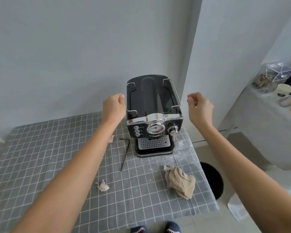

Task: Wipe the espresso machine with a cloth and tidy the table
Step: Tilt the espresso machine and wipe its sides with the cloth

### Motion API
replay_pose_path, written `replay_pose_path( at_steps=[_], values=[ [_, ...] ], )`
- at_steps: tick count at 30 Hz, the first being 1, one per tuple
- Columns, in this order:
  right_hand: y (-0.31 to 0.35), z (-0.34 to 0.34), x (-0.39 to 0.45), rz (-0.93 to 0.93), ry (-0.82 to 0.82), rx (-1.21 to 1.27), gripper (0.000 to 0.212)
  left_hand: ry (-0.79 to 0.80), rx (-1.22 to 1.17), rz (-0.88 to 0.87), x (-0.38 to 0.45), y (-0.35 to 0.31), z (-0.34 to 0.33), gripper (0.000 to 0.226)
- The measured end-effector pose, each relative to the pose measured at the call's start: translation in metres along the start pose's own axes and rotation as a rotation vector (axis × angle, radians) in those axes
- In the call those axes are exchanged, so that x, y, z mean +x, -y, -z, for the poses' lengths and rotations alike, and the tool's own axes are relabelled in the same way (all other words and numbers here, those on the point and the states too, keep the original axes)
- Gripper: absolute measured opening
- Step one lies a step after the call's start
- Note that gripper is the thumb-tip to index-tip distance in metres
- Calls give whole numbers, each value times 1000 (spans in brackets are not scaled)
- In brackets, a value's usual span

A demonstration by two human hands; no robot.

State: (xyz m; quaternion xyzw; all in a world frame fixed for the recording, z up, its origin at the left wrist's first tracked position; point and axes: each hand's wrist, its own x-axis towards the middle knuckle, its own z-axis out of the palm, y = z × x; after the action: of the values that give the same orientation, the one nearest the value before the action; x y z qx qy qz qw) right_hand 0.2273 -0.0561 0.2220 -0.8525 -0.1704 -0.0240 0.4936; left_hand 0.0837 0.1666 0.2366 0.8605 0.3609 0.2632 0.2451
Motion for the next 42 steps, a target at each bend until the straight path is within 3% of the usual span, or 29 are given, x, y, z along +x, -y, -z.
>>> replay_pose_path(
  at_steps=[4, 8, 12, 16, 25, 34, 42],
  values=[
    [26, -26, 38, 21, 258, -162, 31, 114, 59, 7, 36, -3, -9, 27],
    [31, -36, 57, -29, 275, -236, 36, 173, -160, 260, 58, -1, -11, 27],
    [28, -34, 77, -268, 354, 40, 23, 303, -508, 540, 64, -12, -7, 19],
    [25, -28, 83, -349, 489, 174, 17, 399, -511, 593, 71, -11, -7, 14],
    [26, -4, 20, -356, 458, 410, 24, 419, -362, 465, 102, -27, -28, 29],
    [45, -26, -55, -530, 313, 837, 14, 471, -107, 88, 120, -61, -63, 25],
    [56, -51, -86, -611, 194, 949, 10, 538, 18, -137, 117, -74, -82, 20]
  ],
)
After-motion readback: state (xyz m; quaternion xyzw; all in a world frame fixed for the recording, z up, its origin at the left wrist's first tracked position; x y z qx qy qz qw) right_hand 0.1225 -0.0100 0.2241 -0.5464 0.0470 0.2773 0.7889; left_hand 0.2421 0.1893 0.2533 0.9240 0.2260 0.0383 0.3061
